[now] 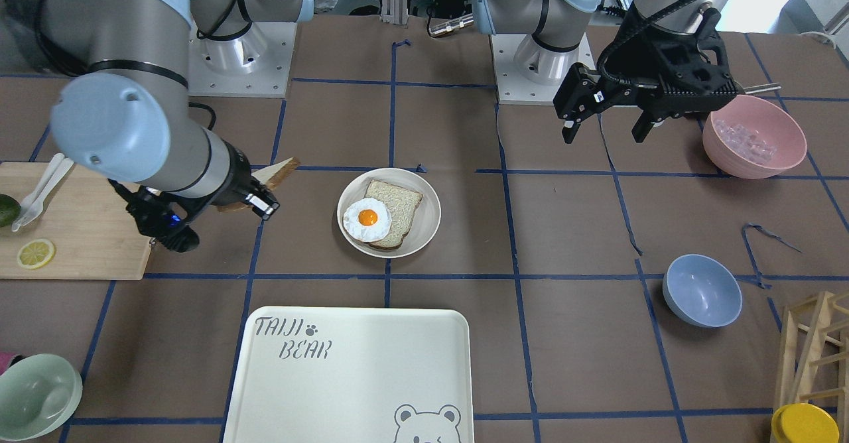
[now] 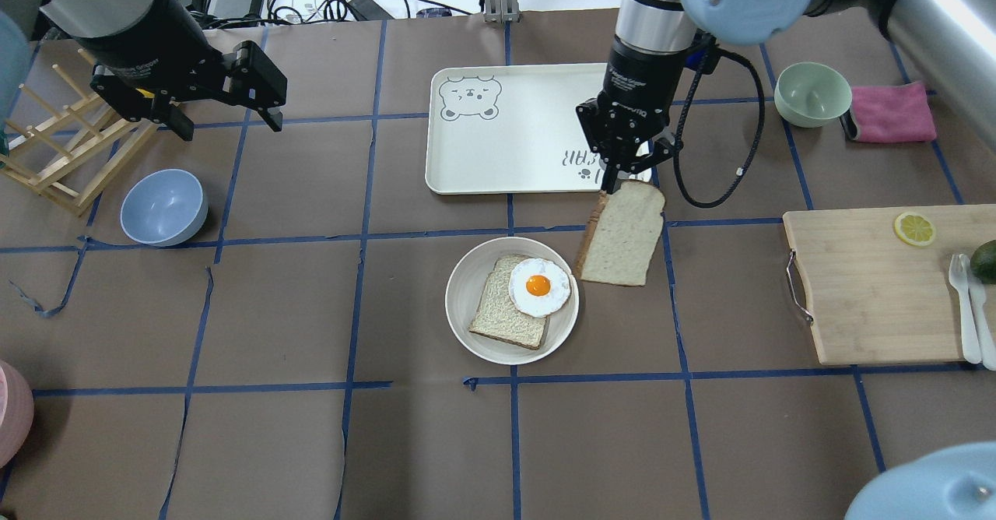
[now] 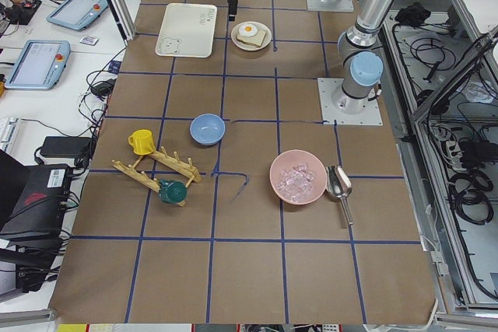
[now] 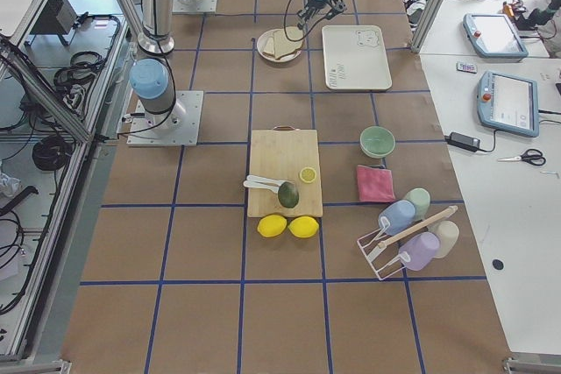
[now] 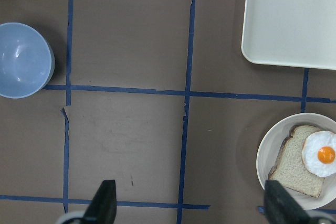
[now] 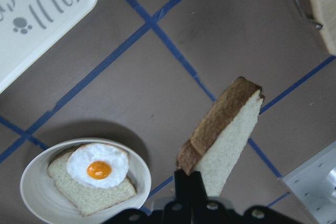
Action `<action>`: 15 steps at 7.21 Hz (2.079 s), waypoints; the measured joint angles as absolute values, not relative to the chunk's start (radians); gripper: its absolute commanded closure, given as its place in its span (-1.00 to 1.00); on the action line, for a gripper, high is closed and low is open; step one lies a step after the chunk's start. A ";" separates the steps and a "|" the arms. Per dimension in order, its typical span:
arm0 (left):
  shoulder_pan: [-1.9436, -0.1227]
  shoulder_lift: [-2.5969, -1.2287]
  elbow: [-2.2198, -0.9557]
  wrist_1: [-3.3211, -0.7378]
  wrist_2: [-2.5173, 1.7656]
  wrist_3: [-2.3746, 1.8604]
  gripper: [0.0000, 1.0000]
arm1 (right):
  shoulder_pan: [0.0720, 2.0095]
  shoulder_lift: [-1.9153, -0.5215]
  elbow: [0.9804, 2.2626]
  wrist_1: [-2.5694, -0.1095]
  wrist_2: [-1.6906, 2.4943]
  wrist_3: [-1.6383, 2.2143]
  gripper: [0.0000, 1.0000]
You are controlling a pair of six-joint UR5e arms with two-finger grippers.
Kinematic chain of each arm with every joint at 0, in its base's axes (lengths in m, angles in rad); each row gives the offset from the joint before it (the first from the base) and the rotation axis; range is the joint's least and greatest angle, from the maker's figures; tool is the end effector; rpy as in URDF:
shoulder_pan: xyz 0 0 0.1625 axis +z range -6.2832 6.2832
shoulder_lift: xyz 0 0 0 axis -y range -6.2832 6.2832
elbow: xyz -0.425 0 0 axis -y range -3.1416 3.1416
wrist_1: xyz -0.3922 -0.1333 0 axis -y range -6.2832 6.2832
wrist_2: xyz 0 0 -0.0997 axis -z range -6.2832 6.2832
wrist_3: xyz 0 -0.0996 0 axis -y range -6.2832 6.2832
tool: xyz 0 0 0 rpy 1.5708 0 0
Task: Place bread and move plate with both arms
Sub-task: 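Carry the bread slice with the right gripper onto the egg on the plate, then open the right gripper and raise it back toward its start pose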
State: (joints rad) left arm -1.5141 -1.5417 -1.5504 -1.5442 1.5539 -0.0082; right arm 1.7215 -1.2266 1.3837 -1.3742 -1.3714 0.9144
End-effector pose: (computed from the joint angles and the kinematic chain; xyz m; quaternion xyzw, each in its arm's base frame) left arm -0.1072 -0.4932 0.5150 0.0321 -0.9987 0.0382 0.0075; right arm 0.2399 -0.5608 0.3751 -0.3813 -0.9024 -0.2006 0.0045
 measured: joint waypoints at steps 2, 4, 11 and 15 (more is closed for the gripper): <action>-1.514 -1.541 -1.552 -1.545 1.554 -0.008 -1.00 | 1.793 -1.187 1.387 -1.434 -1.288 1.086 1.00; -1.514 -1.540 -1.553 -1.546 1.554 -0.008 -1.00 | 1.823 -1.152 1.407 -1.479 -1.220 1.174 1.00; -1.514 -1.539 -1.553 -1.546 1.554 -0.008 -1.00 | 1.824 -1.089 1.477 -1.528 -1.199 1.212 0.89; -1.514 -1.539 -1.553 -1.546 1.554 -0.008 -1.00 | 1.818 -1.074 1.480 -1.607 -1.208 1.206 -0.58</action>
